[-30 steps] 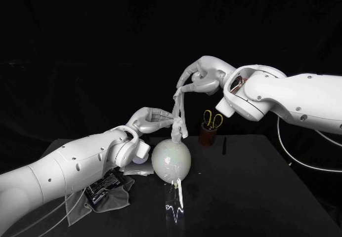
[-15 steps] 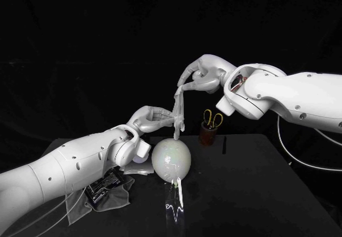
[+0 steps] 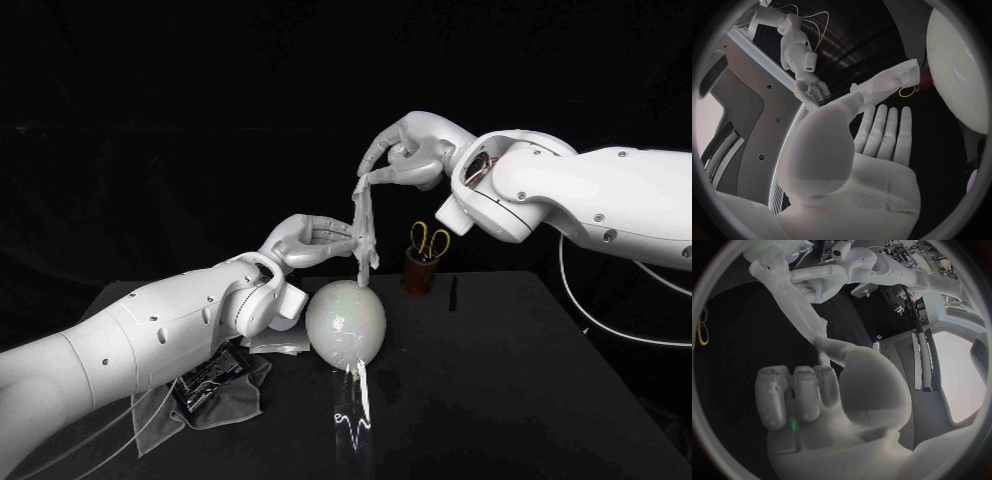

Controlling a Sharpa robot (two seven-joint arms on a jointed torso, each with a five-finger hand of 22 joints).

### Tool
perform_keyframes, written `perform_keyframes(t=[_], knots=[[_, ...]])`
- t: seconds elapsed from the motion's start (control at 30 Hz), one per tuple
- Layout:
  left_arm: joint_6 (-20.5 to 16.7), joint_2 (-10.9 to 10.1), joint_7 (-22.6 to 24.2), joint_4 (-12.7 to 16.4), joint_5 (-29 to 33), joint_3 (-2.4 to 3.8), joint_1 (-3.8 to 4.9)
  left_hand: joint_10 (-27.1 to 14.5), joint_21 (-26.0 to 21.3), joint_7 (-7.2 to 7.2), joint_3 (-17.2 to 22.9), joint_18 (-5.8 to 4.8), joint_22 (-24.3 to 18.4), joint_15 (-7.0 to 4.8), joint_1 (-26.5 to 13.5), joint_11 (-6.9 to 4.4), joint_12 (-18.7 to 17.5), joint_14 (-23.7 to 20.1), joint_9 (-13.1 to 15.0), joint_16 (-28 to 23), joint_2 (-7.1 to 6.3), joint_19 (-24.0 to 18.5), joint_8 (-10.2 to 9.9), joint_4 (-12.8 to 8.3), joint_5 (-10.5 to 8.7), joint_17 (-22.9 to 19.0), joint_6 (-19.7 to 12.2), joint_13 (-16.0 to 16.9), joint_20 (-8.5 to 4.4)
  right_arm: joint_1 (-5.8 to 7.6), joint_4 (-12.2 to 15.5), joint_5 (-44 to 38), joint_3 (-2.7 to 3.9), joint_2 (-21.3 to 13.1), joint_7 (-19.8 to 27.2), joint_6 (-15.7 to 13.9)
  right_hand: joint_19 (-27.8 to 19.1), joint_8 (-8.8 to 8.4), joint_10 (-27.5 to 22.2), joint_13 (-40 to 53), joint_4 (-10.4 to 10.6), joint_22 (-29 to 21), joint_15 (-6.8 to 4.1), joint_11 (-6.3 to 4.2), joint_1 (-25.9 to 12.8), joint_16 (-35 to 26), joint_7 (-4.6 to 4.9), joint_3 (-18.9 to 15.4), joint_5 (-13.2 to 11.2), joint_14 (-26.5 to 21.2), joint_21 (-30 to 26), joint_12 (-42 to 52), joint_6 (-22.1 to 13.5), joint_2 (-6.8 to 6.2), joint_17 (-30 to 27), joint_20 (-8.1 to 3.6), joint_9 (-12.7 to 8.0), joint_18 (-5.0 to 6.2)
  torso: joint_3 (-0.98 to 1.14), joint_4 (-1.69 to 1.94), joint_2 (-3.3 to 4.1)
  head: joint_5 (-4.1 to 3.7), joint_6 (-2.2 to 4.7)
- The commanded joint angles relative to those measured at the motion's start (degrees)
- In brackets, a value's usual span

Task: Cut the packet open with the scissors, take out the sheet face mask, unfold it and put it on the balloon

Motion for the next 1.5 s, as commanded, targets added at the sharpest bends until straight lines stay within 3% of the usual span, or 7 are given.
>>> perform_keyframes(t=[0.03, 0.53, 0.67, 0.8, 1.0, 1.17, 1.5], knots=[[0.46, 0.28, 0.51, 0.02, 0.48, 0.10, 0.04, 0.79, -0.24, 0.00, -0.24, 0.74, 0.05, -0.28, -0.06, -0.26, -0.13, 0.96, 0.22, 0.06, 0.66, 0.87, 0.40, 0.08, 0.07, 0.23, 1.24, 0.11, 0.01, -0.04, 0.10, -0.25, 0.05, 0.06, 0.56, -0.19, 6.23, 0.22, 6.40, 15.06, -0.21, 15.05, -0.38, 0.15, 0.22, 0.26, 0.19, 0.21, -0.05, 6.09, 0.37, 0.37, 0.15, -0.12, 15.10, -0.01, 0.05, -0.80, 0.01, 0.05, -0.01, -0.05, -0.19], [1.63, 0.71, 0.54, -0.19, 0.78, 0.13, 0.05, 6.36, -1.39, -0.37, 2.02, 0.91, 0.01, -2.52, 1.10, -3.16, 1.94, 5.34, 1.77, 2.82, 4.58, 1.67, 3.99, 0.22, 0.06, 1.98, 8.17, 0.51, 0.04, -0.10, -0.31, -0.17, 0.05, 0.05, 0.49, -0.41, 6.23, 0.23, 6.40, 15.06, -0.21, 15.05, -0.38, 0.15, 0.25, 0.26, 0.19, 0.27, -0.07, 6.09, 0.37, 0.37, 0.14, -0.08, 15.10, -0.02, 0.04, -0.80, -0.01, 0.05, -0.03, -0.32, -0.22], [1.46, 0.70, 0.47, -0.25, 0.91, 0.14, 0.05, 9.70, -1.43, -1.03, 2.19, 1.07, 0.15, -3.52, 1.39, -4.51, 3.67, 7.03, 2.73, 4.73, 6.27, 2.25, 5.90, 0.00, 0.08, 2.97, 10.47, 1.11, -0.03, -0.10, -0.73, -0.17, 0.05, 0.06, 0.45, -0.44, 6.23, 0.23, 6.40, 15.06, -0.21, 15.05, -0.38, 0.15, 0.25, 0.26, 0.19, 0.27, -0.07, 6.09, 0.37, 0.37, 0.14, -0.08, 15.10, -0.02, 0.04, -0.80, -0.01, 0.06, -0.04, -0.37, -0.29], [0.74, 0.52, 0.48, -0.25, 1.71, 0.15, 0.05, 10.89, -1.19, -1.41, 2.57, 1.46, 0.31, -4.13, 1.41, -5.15, 4.31, 7.66, 3.55, 6.30, 7.23, 3.22, 6.90, -0.29, 0.08, 3.84, 10.30, 1.38, -0.06, -0.15, -1.29, -0.17, 0.04, 0.04, 0.35, -0.27, 6.23, 0.23, 6.40, 15.06, -0.21, 15.05, -0.38, 0.15, 0.25, 0.26, 0.19, 0.27, -0.07, 6.09, 0.37, 0.37, 0.14, -0.08, 15.10, -0.02, 0.04, -0.80, -0.01, 0.05, -0.04, -0.37, -0.31], [-0.62, -0.59, 0.56, 0.42, 2.48, 0.40, 0.26, 11.09, -1.20, -1.36, 2.95, 1.56, 0.33, -4.20, 1.35, -5.26, 4.57, 7.45, 4.13, 6.98, 7.25, 3.47, 7.47, -0.59, 0.07, 4.27, 10.10, 1.52, -0.06, -0.65, -2.61, -0.38, 0.00, 0.03, -0.12, 0.30, 6.23, 0.23, 6.40, 15.06, -0.21, 15.05, -0.38, 0.15, 0.25, 0.26, 0.19, 0.27, -0.07, 6.09, 0.37, 0.37, 0.14, -0.08, 15.10, -0.02, 0.04, -0.80, -0.02, 0.06, -0.11, -0.35, -0.36], [-1.69, -2.33, 0.27, 1.61, 1.90, 0.88, 1.68, 11.20, -1.19, -1.33, 3.68, 1.71, 0.37, -4.28, 1.28, -5.36, 4.91, 7.02, 5.00, 7.89, 7.19, 3.81, 8.24, -1.07, 0.09, 4.84, 9.77, 1.72, -0.09, -1.69, -3.75, -0.73, -0.04, -0.11, -0.37, 0.59, 6.23, 0.23, 6.40, 15.06, -0.23, 15.05, -0.38, 0.16, 0.28, 0.26, 0.20, 0.33, -0.10, 6.09, 0.37, 0.37, 0.14, -0.07, 15.10, -0.02, 0.02, -0.80, 0.04, 0.08, -0.08, -0.22, -0.38], [-0.30, -4.08, -3.88, 1.24, -2.98, 1.06, 7.09, 11.34, -0.88, -1.24, 4.79, 2.01, 0.55, -4.41, 0.56, -5.47, 5.60, 6.61, 6.40, 9.46, 6.45, 4.62, 9.33, -1.73, 0.09, 5.77, 9.42, 2.15, -0.15, -3.14, -4.83, -1.80, -0.20, -0.35, -0.71, 0.42, 6.23, 0.24, 6.40, 15.06, -0.23, 15.05, -0.38, 0.16, 0.28, 0.26, 0.21, 0.34, -0.14, 6.09, 0.37, 0.37, 0.14, -0.08, 15.10, -0.02, 0.02, -0.80, 0.12, -0.07, -0.12, -0.32, -0.32]])
